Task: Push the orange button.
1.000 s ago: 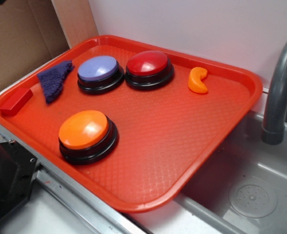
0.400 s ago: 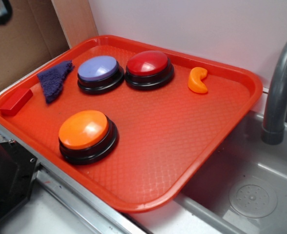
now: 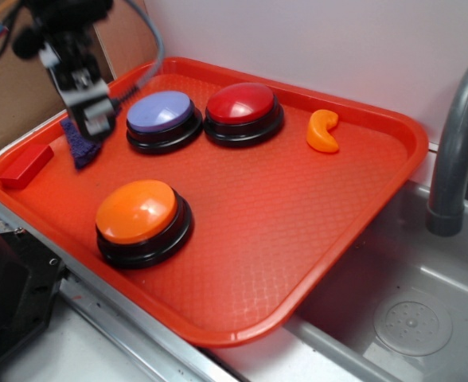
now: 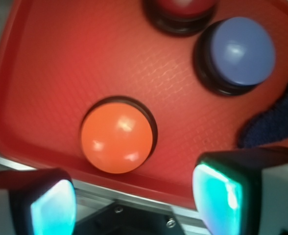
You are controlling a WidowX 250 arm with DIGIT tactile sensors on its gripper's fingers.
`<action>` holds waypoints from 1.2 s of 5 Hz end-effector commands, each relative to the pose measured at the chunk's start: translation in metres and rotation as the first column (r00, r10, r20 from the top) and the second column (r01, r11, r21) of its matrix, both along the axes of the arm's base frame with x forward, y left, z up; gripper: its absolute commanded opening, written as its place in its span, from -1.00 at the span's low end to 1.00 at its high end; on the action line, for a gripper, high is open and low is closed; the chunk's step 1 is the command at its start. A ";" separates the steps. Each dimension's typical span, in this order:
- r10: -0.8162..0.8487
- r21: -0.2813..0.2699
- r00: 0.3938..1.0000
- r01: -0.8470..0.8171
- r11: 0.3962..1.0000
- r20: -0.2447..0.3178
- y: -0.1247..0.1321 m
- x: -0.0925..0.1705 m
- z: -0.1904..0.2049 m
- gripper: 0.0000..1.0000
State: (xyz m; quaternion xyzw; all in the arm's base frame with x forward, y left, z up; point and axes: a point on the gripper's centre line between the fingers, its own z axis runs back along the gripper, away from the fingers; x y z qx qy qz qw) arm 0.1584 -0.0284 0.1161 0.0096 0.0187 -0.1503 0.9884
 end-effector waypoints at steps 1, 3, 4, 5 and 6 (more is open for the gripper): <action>-0.169 0.048 0.983 0.166 0.985 0.073 -0.024 0.005 -0.048 1.00; -0.222 0.016 0.972 0.222 0.975 0.080 -0.034 0.011 -0.072 1.00; -0.229 0.003 0.973 0.229 0.974 0.029 -0.035 0.011 -0.080 1.00; -0.224 0.012 0.974 0.224 0.975 0.038 -0.032 0.011 -0.074 1.00; -0.220 0.039 0.974 0.218 0.975 0.056 -0.032 0.011 -0.056 1.00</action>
